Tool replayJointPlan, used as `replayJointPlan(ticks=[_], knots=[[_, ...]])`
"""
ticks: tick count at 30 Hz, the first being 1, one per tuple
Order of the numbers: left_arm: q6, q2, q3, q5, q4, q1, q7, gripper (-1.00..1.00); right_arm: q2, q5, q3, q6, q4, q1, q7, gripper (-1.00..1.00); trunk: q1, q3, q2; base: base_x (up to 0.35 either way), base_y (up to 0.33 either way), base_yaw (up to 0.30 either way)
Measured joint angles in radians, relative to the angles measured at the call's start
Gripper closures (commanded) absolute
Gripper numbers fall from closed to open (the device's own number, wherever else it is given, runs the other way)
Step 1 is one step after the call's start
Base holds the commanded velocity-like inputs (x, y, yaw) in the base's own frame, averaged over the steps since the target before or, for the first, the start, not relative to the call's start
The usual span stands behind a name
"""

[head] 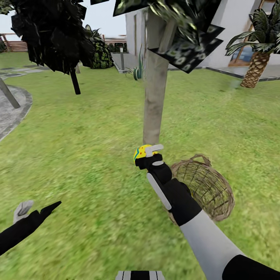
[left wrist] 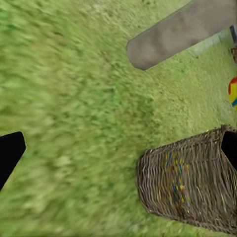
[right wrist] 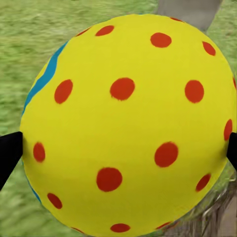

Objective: Take the three Easter eggs out of the wicker basket on the lawn in the garden, then place them on the lawn next to a single tree (choose any tree) so that all three eggs are next to the same tree and none are left in the basket.

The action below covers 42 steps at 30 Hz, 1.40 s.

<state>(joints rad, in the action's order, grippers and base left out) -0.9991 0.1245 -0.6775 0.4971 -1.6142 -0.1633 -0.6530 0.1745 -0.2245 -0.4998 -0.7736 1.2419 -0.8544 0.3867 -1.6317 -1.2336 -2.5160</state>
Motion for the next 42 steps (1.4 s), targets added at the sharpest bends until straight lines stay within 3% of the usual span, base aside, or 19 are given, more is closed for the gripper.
replayJointPlan(ticks=[4, 8, 13, 15, 18, 20, 25, 28, 31, 38, 42], knots=[[0.000, 0.000, 0.003, 0.000, 0.000, 0.000, 0.000, -1.00, 0.000, -0.004, -0.005, 0.000, -0.003, 0.000, -0.001, 1.00, 0.000, 0.001, 0.000, 0.000, 0.303, 0.117], [0.000, 0.000, 0.008, 0.000, 0.000, 0.000, 0.000, -1.00, 0.000, -0.012, -0.071, 0.029, -0.031, 0.010, -0.002, 1.00, 0.000, 0.001, 0.000, 0.000, 0.300, 0.008], [0.000, 0.000, 0.026, 0.000, 0.000, 0.000, 0.000, -1.00, 0.000, -0.010, -0.088, 0.216, -0.149, 0.016, -0.001, 1.00, 0.000, 0.001, 0.000, 0.041, 0.185, 0.000], [0.000, 0.000, 0.027, 0.000, 0.000, 0.000, 0.000, -1.00, 0.000, -0.010, -0.087, 0.337, -0.186, 0.016, -0.001, 1.00, 0.000, 0.001, 0.000, 0.084, 0.135, 0.000], [0.000, 0.001, 0.028, 0.000, -0.001, 0.000, -0.001, -1.00, 0.000, -0.015, -0.087, 0.624, -0.302, 0.016, 0.001, 1.00, 0.000, 0.001, 0.000, 0.065, 0.029, 0.000], [0.000, 0.000, 0.027, 0.000, 0.000, 0.000, -0.001, -1.00, 0.000, -0.016, -0.086, 0.691, -0.354, 0.016, 0.001, 1.00, 0.000, 0.001, 0.000, 0.014, 0.005, 0.000], [0.000, -0.003, 0.026, -0.001, 0.000, 0.000, 0.002, -1.00, 0.000, -0.028, -0.089, 0.727, -0.499, 0.017, -0.007, 1.00, 0.000, 0.001, 0.000, 0.038, 0.049, 0.000], [0.000, -0.033, 0.026, -0.002, 0.000, 0.000, 0.001, -1.00, 0.000, -0.160, -0.090, 0.731, -0.546, 0.017, -0.038, 1.00, 0.000, 0.001, 0.000, 0.166, 0.220, 0.000], [0.000, -0.040, 0.027, -0.002, 0.000, 0.000, 0.001, -1.00, 0.000, -0.208, -0.088, 0.732, -0.554, 0.017, -0.071, 1.00, 0.000, 0.001, 0.000, 0.182, 0.241, 0.000], [0.000, -0.042, 0.027, -0.002, -0.001, 0.000, 0.001, -1.00, 0.000, -0.224, -0.082, 0.722, -0.567, 0.017, -0.071, 1.00, 0.000, 0.001, 0.000, 0.195, 0.243, 0.000], [-0.001, -0.042, 0.026, -0.002, -0.001, 0.000, 0.000, -1.00, 0.000, -0.217, -0.080, 0.722, -0.696, 0.014, -0.069, 1.00, 0.000, 0.001, 0.000, 0.149, 0.146, 0.000]])
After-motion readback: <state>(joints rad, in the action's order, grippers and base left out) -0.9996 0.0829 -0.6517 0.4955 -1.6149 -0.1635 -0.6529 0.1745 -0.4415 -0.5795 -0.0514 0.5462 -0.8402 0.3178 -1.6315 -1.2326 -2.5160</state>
